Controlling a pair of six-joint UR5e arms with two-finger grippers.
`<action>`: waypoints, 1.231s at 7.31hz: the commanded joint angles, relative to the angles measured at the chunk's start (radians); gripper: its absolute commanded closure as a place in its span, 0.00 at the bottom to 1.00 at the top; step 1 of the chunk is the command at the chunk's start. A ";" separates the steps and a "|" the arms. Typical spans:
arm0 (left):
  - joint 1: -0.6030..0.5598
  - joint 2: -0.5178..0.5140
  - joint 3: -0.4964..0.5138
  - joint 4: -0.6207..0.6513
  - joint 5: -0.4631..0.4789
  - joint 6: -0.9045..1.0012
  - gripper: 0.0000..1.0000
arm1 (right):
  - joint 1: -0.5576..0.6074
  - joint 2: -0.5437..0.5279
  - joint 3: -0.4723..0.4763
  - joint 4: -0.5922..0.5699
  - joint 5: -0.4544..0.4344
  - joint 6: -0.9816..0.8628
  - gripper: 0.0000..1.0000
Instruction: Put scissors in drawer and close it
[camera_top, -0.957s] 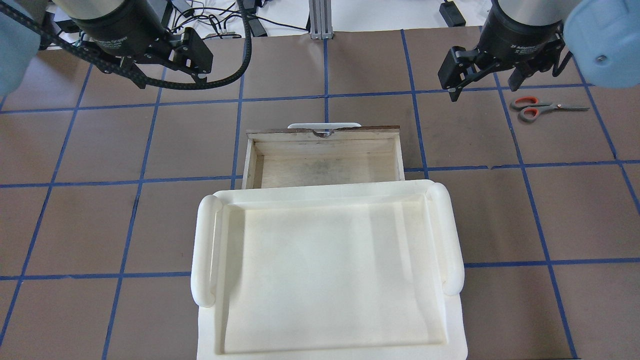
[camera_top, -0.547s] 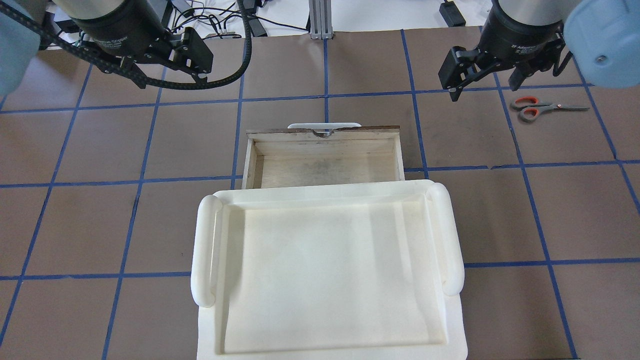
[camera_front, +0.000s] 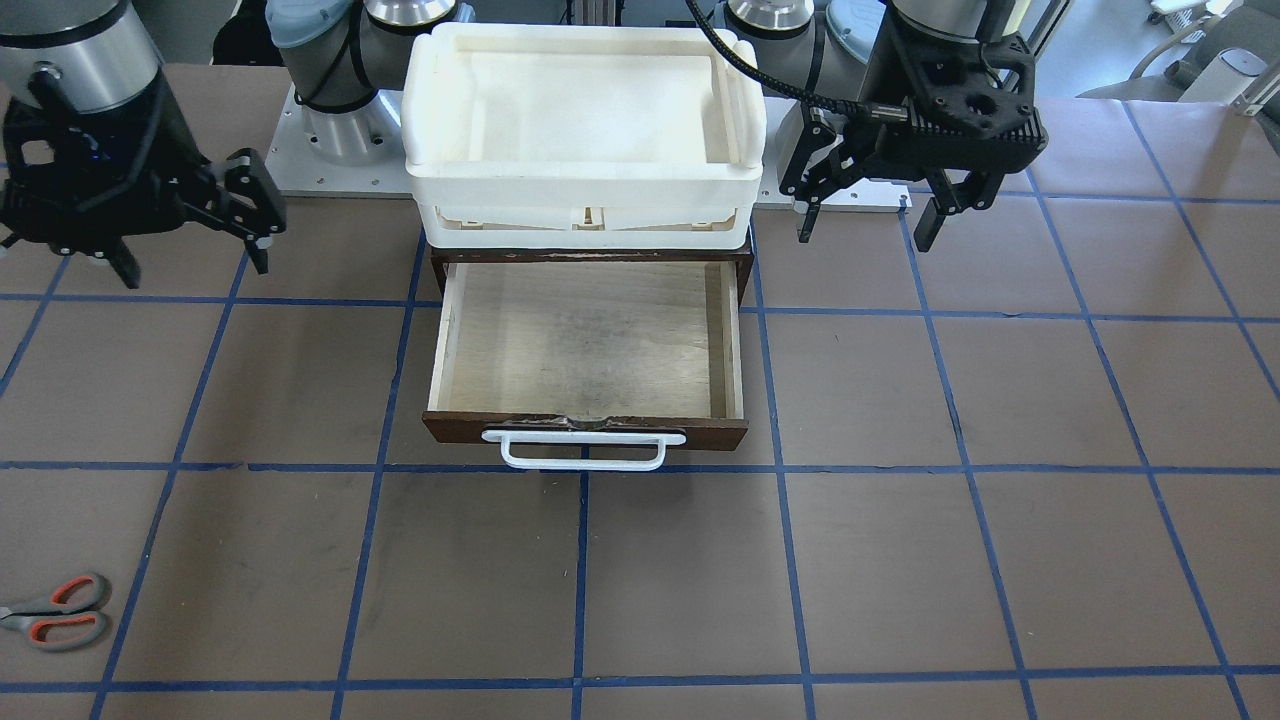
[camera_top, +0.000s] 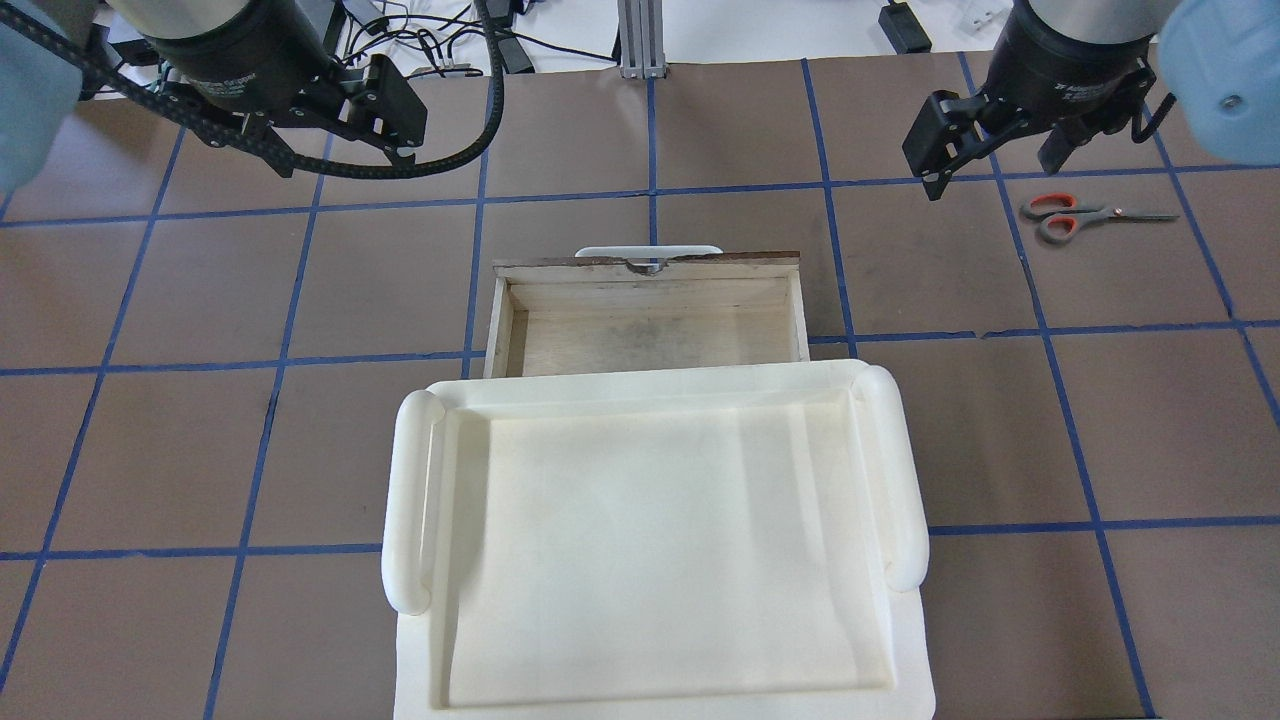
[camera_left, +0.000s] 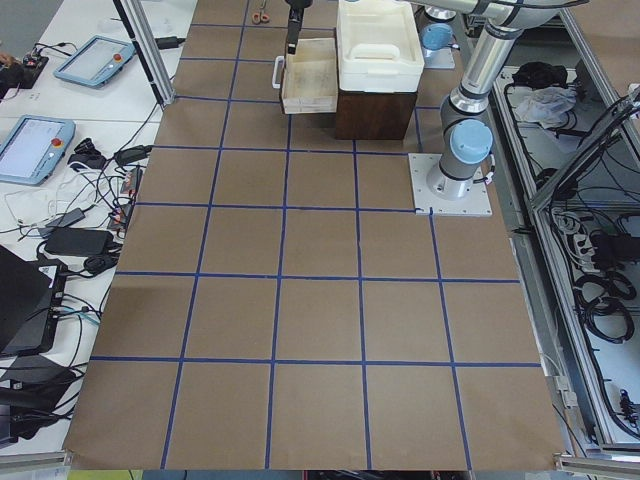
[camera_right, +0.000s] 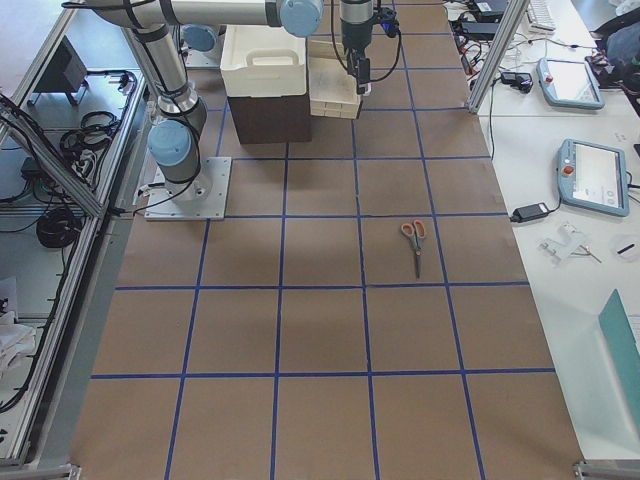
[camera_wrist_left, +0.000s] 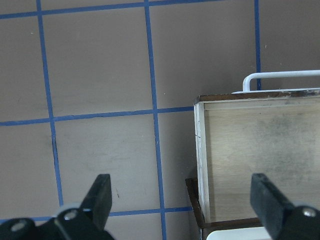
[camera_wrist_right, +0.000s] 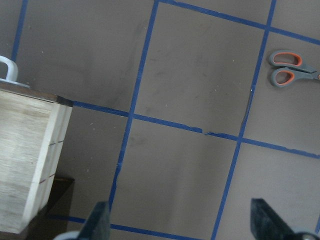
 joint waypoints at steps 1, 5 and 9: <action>0.000 -0.002 0.000 0.001 0.001 -0.001 0.00 | -0.161 0.051 0.000 0.002 0.012 -0.343 0.00; -0.002 -0.002 -0.002 0.001 0.001 -0.001 0.00 | -0.320 0.163 0.000 -0.044 0.061 -0.993 0.00; -0.002 0.001 -0.009 0.004 -0.001 -0.001 0.00 | -0.380 0.307 -0.005 -0.190 0.057 -1.249 0.00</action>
